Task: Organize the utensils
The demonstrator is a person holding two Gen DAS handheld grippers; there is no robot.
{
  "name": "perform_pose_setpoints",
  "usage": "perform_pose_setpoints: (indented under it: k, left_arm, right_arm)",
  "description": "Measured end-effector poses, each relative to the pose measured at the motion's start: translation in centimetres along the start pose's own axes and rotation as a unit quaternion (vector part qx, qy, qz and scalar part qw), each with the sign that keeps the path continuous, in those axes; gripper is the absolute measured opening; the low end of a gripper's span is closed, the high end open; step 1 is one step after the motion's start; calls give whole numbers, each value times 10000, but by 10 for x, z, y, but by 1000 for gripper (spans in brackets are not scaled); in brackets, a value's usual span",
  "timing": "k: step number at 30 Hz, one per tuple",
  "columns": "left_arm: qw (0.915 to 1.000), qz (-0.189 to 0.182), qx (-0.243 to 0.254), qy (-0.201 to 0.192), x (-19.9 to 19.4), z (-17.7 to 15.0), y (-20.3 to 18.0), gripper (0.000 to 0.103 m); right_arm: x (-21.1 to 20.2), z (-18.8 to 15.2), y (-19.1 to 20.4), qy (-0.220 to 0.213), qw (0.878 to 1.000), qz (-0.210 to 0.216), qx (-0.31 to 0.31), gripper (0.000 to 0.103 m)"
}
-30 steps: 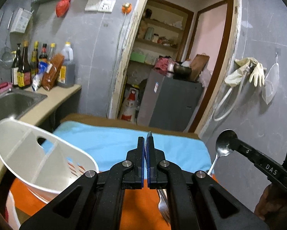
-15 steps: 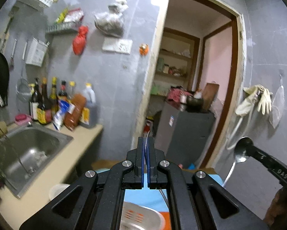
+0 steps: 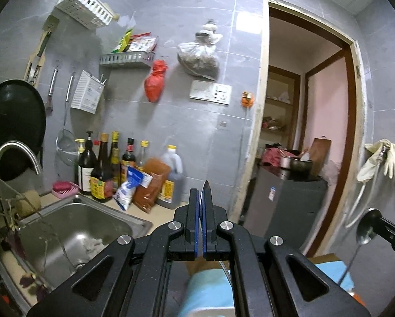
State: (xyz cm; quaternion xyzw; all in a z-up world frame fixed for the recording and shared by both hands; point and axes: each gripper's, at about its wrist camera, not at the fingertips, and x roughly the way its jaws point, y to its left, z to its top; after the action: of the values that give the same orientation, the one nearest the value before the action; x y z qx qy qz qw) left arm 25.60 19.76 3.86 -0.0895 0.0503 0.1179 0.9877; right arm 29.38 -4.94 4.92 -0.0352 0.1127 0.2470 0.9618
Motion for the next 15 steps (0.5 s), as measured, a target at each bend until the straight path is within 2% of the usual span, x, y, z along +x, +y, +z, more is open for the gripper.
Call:
perform_pose_setpoints:
  k: [5,15]
  left_arm:
    - [9998,57,190,-36,14,-20,9,0]
    - [9983,159,546,-112,24,-66,-9,0]
  right_arm:
    - [8,-18,13,106,9987,-379,-320,1]
    - [23,-53,25,349,9930,-820,-773,1]
